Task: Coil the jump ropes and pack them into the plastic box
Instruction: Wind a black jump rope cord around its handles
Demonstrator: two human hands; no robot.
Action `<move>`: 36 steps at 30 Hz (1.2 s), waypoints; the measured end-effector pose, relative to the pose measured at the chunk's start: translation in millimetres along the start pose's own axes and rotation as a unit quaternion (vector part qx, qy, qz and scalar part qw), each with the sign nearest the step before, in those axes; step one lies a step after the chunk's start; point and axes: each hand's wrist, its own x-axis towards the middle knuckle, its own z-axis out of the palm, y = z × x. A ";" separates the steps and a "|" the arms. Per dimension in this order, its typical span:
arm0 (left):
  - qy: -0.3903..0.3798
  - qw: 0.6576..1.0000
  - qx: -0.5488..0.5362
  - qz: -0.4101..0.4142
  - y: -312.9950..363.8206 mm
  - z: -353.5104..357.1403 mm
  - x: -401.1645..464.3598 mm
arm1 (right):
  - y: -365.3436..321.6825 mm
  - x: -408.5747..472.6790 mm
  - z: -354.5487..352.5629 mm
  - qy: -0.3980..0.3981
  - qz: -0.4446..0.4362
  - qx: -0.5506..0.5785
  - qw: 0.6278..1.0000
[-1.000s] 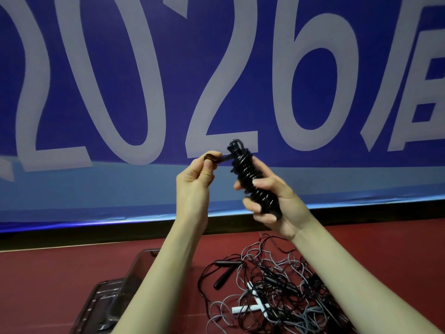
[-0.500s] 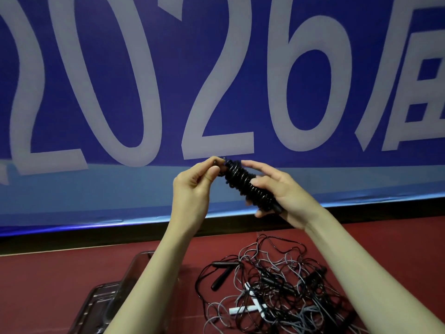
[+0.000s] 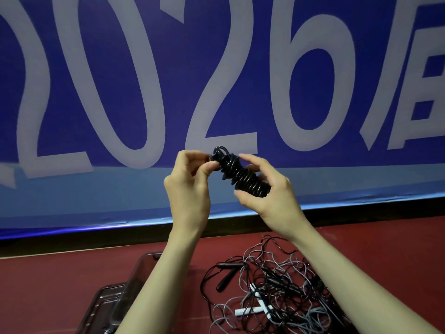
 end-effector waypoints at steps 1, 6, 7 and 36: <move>0.001 1.000 -0.003 0.006 1.6 -1.0 -0.3 | -1.2 -0.1 1.1 0.008 -0.021 -0.012 1.000; -0.010 0.999 -0.050 0.000 3.7 -7.8 1.9 | -0.1 0.9 -2.4 0.009 -0.145 -0.161 0.976; -0.016 0.998 -0.057 -0.001 5.5 -9.1 2.4 | 0.6 1.7 -4.0 0.009 -0.156 -0.182 0.971; -0.042 0.952 -0.133 -0.273 3.1 -3.7 6.2 | 4.6 -2.5 -5.1 0.030 -0.252 -0.460 0.851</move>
